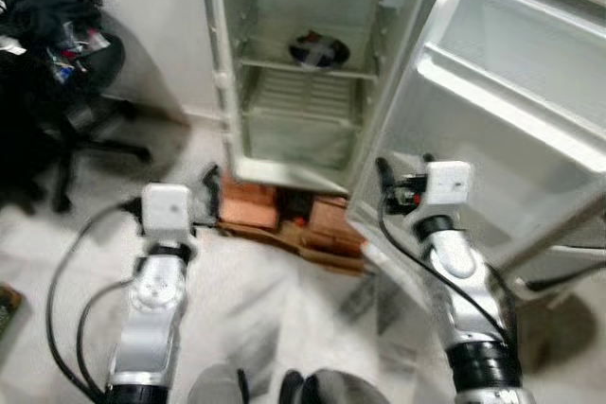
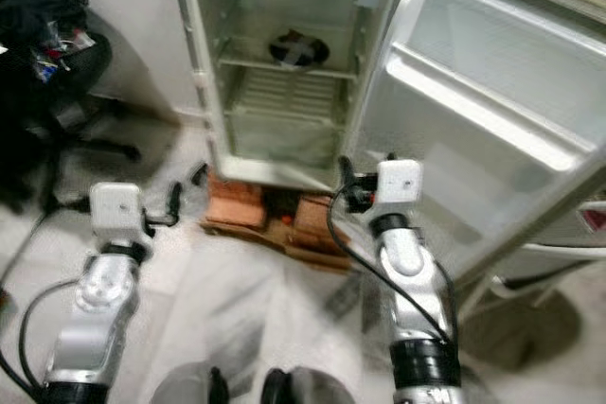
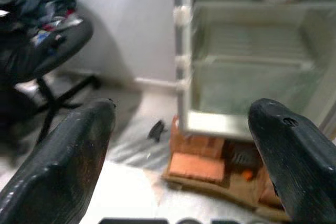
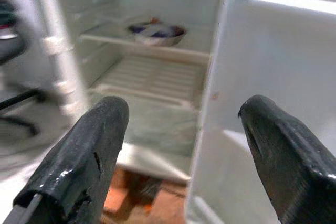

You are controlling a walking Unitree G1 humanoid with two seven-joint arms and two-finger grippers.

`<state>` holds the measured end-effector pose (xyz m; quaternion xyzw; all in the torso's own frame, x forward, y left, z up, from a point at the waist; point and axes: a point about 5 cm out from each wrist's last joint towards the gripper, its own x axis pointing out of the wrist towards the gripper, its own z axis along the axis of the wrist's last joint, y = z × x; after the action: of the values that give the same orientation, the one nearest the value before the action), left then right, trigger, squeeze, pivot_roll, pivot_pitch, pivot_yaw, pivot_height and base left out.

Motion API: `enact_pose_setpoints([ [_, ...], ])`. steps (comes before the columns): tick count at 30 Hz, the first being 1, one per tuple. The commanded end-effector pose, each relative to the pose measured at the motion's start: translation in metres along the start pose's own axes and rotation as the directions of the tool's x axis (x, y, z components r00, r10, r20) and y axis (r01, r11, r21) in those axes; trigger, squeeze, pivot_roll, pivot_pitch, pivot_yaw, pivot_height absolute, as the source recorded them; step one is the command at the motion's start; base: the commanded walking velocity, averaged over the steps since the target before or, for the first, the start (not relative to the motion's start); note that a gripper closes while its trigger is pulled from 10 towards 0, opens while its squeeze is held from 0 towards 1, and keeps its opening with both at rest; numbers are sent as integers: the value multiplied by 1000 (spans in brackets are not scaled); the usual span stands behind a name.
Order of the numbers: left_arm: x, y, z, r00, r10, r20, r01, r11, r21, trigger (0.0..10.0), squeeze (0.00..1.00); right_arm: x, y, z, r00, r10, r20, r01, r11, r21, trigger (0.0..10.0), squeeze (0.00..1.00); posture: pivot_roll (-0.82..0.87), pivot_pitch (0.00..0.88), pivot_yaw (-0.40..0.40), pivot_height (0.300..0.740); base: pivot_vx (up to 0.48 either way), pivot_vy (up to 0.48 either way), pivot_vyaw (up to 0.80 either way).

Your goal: Restocking fridge

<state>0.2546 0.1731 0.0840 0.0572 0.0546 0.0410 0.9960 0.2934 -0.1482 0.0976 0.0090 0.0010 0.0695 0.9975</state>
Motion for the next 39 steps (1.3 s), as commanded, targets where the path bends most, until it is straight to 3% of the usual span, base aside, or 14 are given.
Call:
enact_pose_setpoints([
  [1,0,0,1,1000,-8,2,8,1000,-2,10000,0,-3,-9,-8,999,-9,-47,8,1000,-12,10000,0,86,86,-58,740,0,-472,0],
  [5,-2,-1,0,1000,-16,-7,16,1000,5,10000,0,-2,-11,-10,998,7,-64,-8,1000,-6,10000,0,89,91,-62,740,0,-472,0],
  [10,-4,-5,0,999,-35,-11,36,999,19,10000,0,-1,-4,-13,992,90,-89,-90,996,3,10000,0,93,90,-61,740,0,-472,0],
  [12,-4,-5,0,999,-41,-11,41,999,20,10000,0,-2,1,-21,981,131,-144,-127,991,35,10000,0,94,89,-60,740,0,-472,0],
  [13,-3,-6,0,999,-48,-10,48,999,19,10000,0,-5,7,-30,964,179,-198,-163,982,96,10000,0,94,89,-57,740,0,-472,0],
  [15,-3,-6,1,999,-50,-10,50,999,20,10000,0,-6,10,-32,956,201,-212,-180,977,113,10000,0,95,89,-58,740,0,-472,0],
  [18,-3,-7,1,998,-57,-9,57,998,24,10000,0,-12,21,-39,903,343,-257,-301,934,191,10000,0,93,91,-56,740,0,-472,0],
  [20,-3,-7,1,998,-57,-9,57,998,24,10000,0,-12,21,-39,903,343,-257,-301,934,191,10000,0,93,91,-56,740,0,-472,0],
  [21,-3,-7,1,998,-56,-12,56,998,24,10000,0,-15,24,-41,870,407,-280,-354,909,219,10000,0,95,91,-56,740,0,-472,0],
  [23,-3,-7,1,998,-56,-14,56,998,24,10000,0,-15,21,-42,853,428,-299,-383,902,200,10000,0,95,92,-56,740,0,-472,0],
  [33,-3,-6,3,999,-41,1,41,999,27,10000,0,0,-11,-29,920,290,-264,-267,956,121,10000,0,91,95,-53,740,0,-279,0],
  [38,-5,7,-1,993,100,-55,-102,994,-33,10000,0,13,-30,-6,974,172,-147,-161,983,85,10000,0,91,95,-52,740,0,0,0],
  [39,-6,13,-6,985,144,-93,-149,988,-50,10000,0,19,-36,4,989,116,-92,-106,988,114,10000,0,92,98,-52,740,0,0,0],
])
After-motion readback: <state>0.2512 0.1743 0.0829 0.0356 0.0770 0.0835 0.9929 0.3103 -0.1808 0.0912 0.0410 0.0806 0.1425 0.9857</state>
